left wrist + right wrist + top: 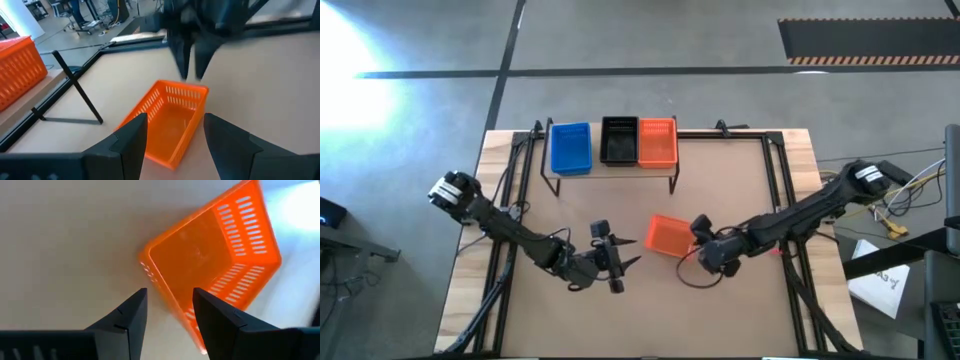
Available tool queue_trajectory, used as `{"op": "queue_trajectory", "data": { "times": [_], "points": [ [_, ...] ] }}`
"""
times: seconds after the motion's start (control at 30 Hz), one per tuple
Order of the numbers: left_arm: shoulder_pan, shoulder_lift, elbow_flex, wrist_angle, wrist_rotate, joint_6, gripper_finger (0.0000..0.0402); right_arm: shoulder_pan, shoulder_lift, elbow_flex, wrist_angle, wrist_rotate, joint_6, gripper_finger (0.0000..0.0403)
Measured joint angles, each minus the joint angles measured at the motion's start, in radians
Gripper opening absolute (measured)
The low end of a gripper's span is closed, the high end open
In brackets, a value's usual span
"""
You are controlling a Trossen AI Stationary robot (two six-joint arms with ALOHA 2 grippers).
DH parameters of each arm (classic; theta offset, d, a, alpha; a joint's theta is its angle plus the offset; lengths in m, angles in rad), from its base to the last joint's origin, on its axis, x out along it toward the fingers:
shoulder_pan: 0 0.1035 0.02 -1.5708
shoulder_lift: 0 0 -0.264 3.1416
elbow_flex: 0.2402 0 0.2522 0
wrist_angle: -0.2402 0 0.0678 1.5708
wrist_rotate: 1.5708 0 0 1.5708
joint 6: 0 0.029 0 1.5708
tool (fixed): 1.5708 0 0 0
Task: Stack baskets on shelf by color
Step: Stack the orange basket on top of the orange basket on the shelf
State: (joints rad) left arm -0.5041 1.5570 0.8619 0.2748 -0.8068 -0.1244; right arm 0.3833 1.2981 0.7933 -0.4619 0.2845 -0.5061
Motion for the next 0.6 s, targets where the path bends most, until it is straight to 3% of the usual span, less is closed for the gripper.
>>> {"op": "queue_trajectory", "data": {
  "times": [0.17, 0.33, 0.47, 0.6],
  "points": [
    [0.000, -0.002, 0.003, -0.002, 0.001, 0.003, 0.0180, -0.038, 0.109, 0.018, -0.014, 0.033, -0.082, 0.0141],
    [-0.005, -0.002, 0.005, -0.003, 0.000, 0.001, 0.0180, -0.064, 0.181, 0.078, -0.011, 0.033, -0.057, 0.0082],
    [-0.038, -0.018, 0.030, -0.032, -0.002, 0.003, 0.0180, -0.055, 0.186, 0.140, -0.032, 0.023, 0.039, 0.0020],
    [-0.106, -0.074, 0.048, -0.094, -0.100, 0.004, 0.0180, -0.036, 0.142, 0.208, -0.061, 0.023, 0.087, 0.0013]
  ]
}}
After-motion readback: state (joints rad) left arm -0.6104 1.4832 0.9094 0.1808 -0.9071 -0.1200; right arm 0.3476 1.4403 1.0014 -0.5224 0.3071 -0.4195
